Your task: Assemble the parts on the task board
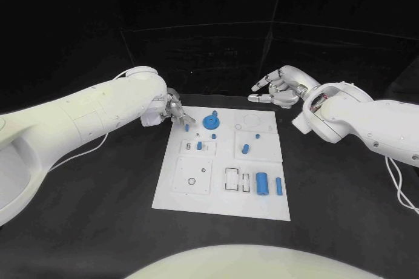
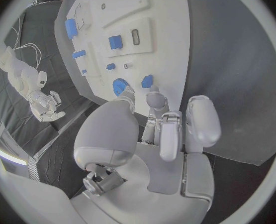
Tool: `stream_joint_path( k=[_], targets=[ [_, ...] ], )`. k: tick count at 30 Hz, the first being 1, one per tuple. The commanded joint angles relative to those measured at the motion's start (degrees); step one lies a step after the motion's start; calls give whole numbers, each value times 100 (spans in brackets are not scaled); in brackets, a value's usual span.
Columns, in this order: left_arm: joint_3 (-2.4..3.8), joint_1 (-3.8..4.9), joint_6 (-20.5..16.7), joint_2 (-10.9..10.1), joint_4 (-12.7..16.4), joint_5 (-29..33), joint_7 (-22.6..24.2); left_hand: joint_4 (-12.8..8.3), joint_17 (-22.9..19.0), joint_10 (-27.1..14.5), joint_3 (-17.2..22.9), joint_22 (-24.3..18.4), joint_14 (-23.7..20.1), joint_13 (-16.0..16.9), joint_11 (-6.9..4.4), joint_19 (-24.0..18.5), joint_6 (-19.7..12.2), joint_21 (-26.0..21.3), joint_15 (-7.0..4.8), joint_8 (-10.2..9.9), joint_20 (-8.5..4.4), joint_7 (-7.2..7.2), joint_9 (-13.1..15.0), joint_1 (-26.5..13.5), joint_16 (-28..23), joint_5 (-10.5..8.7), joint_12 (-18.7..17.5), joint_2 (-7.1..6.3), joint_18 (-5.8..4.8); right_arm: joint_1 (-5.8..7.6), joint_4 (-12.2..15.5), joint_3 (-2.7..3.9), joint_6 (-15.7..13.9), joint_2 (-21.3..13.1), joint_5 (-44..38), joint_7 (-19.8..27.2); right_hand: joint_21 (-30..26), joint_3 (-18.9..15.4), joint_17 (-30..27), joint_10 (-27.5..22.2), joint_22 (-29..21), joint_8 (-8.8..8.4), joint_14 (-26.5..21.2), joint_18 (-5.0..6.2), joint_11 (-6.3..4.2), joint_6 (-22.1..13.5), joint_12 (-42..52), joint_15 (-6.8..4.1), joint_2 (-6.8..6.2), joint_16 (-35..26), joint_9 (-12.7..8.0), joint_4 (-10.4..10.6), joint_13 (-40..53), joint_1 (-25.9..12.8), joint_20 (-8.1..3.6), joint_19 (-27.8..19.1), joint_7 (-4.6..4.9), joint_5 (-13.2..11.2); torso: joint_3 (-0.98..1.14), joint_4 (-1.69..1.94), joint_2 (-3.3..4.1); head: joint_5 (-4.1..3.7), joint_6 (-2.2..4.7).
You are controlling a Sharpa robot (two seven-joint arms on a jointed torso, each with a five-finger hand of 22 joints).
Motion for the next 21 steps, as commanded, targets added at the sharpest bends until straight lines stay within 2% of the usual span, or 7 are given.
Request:
stream_joint_path(
  k=[1, 6, 21],
  targets=[
    [-1, -10, 186, 35, -60, -47, 52, -19, 1471, 14, -24, 6, 596, 0, -23, 38, 61, 19, 20, 27, -7, -2, -9, 84, 20, 6, 31, 20, -2, 11, -4, 4, -32, 10, 15, 64, -27, -12, 2, -33, -4, 20, 254, 64, 0, -40, -23, -21, 61, -26, -9, -24, -5, 18, 3, -19, 6, 31, 6, 6, -4, -6, -11],
    [-5, -39, 227, 75, -145, -49, 48, -48, 1474, 13, -7, 18, 596, -6, -28, 41, 71, 22, 14, 33, -14, -8, -23, 179, 22, 9, 35, 86, -4, 10, -6, 4, -30, 17, 15, 66, -27, -12, 2, -33, -4, 20, 254, 64, 0, -40, -23, -21, 61, -26, -9, -24, -5, 18, 3, -19, 6, 31, 5, 4, -1, -4, -18],
    [-9, -92, 130, 144, -228, -49, 142, -94, 1474, 14, 25, 29, 597, -12, -33, 44, 83, 23, 10, 42, -19, -11, -43, 306, 22, 13, 42, 159, -6, 10, -9, 4, -30, 25, 15, 68, -29, -11, 4, -36, -7, 22, 254, 64, 0, -41, -24, -21, 67, -25, -8, -27, -7, 24, 3, -19, 7, 48, 8, 6, -7, -14, -27]
  ],
)
